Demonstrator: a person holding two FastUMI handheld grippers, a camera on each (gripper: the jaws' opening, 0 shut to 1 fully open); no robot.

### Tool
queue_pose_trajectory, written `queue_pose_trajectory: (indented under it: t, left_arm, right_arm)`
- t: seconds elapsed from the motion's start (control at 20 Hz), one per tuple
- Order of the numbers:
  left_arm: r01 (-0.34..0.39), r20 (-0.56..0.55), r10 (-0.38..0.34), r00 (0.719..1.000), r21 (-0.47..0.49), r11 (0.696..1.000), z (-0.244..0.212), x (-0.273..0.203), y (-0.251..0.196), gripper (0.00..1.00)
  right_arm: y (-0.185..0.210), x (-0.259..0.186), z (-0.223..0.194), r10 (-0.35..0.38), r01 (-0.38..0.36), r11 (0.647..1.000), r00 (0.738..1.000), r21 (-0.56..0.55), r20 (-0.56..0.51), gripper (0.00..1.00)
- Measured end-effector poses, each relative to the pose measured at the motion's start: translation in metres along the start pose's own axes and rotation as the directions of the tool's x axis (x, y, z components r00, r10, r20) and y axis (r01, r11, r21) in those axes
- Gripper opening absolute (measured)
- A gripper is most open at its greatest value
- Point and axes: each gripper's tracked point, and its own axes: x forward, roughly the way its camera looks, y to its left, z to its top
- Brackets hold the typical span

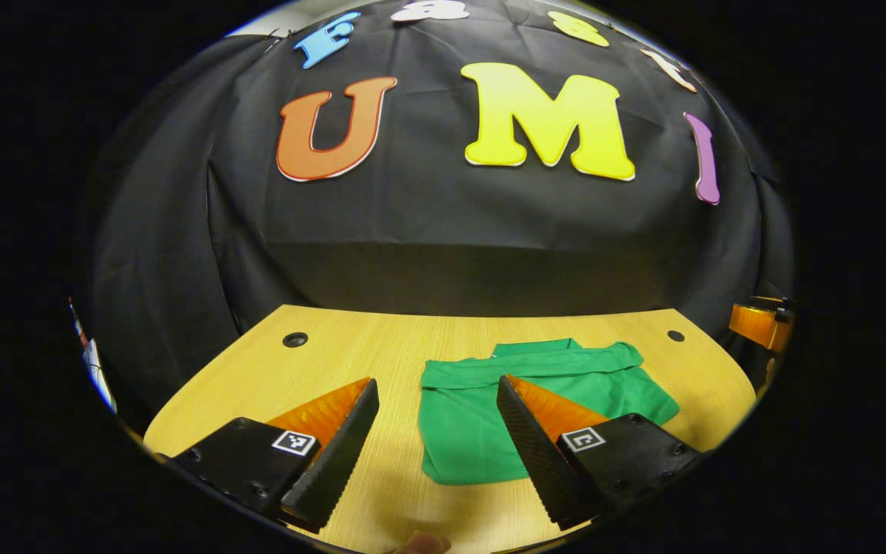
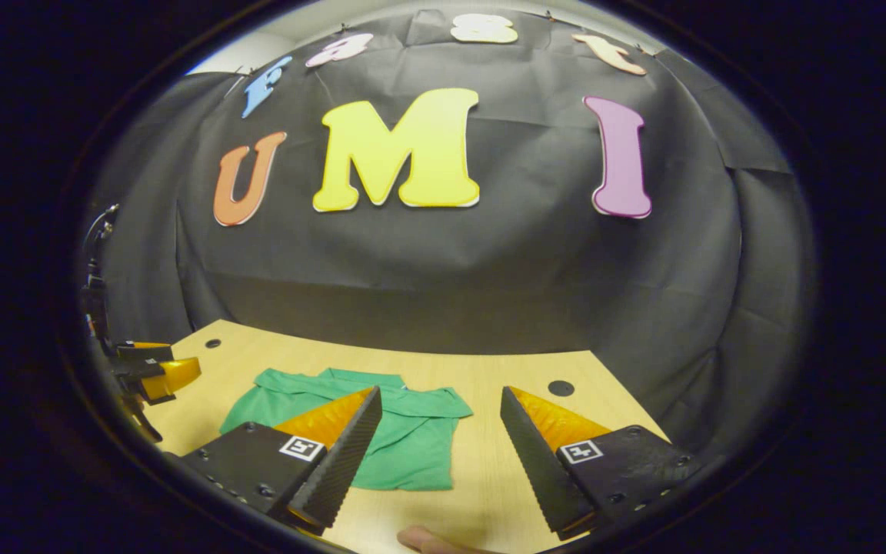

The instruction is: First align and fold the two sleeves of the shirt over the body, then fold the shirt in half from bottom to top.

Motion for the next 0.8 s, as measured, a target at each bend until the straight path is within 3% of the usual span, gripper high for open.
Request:
queue_pose_trajectory:
  t: [0.35,0.55,0.8]
  left_arm:
    - [-0.003,0.072,0.002,0.997,0.01,1.0,-0.009,-0.084,-0.013,0.99]
    - [0.01,0.124,-0.012,0.992,0.021,1.0,-0.009,-0.136,-0.024,0.99]
    - [-0.009,0.178,0.005,0.984,0.022,1.0,-0.012,-0.203,-0.025,0.99]
  right_arm:
    - [-0.008,-0.09,-0.008,0.01,-0.011,1.0,0.997,0.011,0.076,0.95]
    - [-0.018,-0.138,-0.016,-0.045,0.05,0.998,0.992,-0.044,0.115,0.95]
    - [-0.013,-0.206,-0.03,-0.043,0.05,0.998,0.989,-0.042,0.143,0.97]
